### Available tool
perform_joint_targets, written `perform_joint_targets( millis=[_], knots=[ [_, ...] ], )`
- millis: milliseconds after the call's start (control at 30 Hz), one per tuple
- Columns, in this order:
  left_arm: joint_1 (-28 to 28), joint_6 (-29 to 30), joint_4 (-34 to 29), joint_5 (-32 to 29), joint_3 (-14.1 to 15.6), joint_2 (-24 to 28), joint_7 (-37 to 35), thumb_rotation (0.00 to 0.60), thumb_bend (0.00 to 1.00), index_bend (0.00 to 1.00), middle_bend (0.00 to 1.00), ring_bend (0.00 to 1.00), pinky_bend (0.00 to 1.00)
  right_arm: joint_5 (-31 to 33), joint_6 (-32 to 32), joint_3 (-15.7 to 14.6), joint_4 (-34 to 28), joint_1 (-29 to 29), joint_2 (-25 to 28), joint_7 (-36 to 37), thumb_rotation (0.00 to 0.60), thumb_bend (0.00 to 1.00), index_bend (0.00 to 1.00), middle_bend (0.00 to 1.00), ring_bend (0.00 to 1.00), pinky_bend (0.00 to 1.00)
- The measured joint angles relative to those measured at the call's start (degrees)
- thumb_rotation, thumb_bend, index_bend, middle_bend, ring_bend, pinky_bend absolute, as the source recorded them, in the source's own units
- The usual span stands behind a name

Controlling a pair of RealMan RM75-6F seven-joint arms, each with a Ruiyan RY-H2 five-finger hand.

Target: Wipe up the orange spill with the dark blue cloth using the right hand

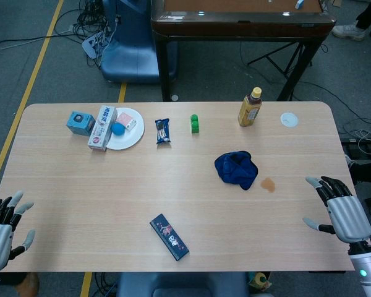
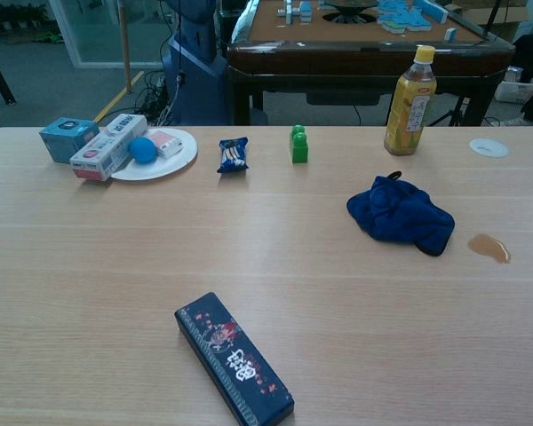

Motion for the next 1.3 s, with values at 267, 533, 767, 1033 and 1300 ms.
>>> perform_joint_targets(
  millis=[267,533,767,1033,1300],
  knots=[
    [0.3,0.1,0.2,-0.2,0.2,-0.2,0.0,0.6,0.34,0.21,0.0,0.04,0.0,0.4,-1.6,0.2,0.1,1.0,-0.1,-0.5,0.6,0.17,0.16,0.23,0.15,0.16],
    [0.5,0.7,0.5,-0.1,0.2,-0.3,-0.4,0.6,0.33,0.21,0.0,0.04,0.0,1.4,-7.2,1.8,-0.7,5.3,-0.1,-2.4,0.6,0.17,0.16,0.23,0.15,0.16],
    [1.2,1.5,0.9,-0.1,0.4,-0.4,-0.9,0.6,0.33,0.21,0.0,0.04,0.0,5.8,-17.5,4.5,-1.3,12.2,-1.2,-5.4,0.6,0.17,0.16,0.22,0.15,0.16],
    [1.9,2.3,1.2,-0.4,0.4,-0.3,-1.1,0.6,0.33,0.21,0.0,0.04,0.0,15.3,-29.7,8.3,2.9,22.5,-7.2,-12.1,0.6,0.17,0.16,0.18,0.14,0.16],
    [2.2,2.6,1.4,-0.3,0.4,-0.4,-1.1,0.6,0.33,0.21,0.0,0.04,0.0,24.8,-38.2,9.9,12.7,31.0,-15.2,-18.6,0.6,0.17,0.16,0.16,0.12,0.16]
  ],
)
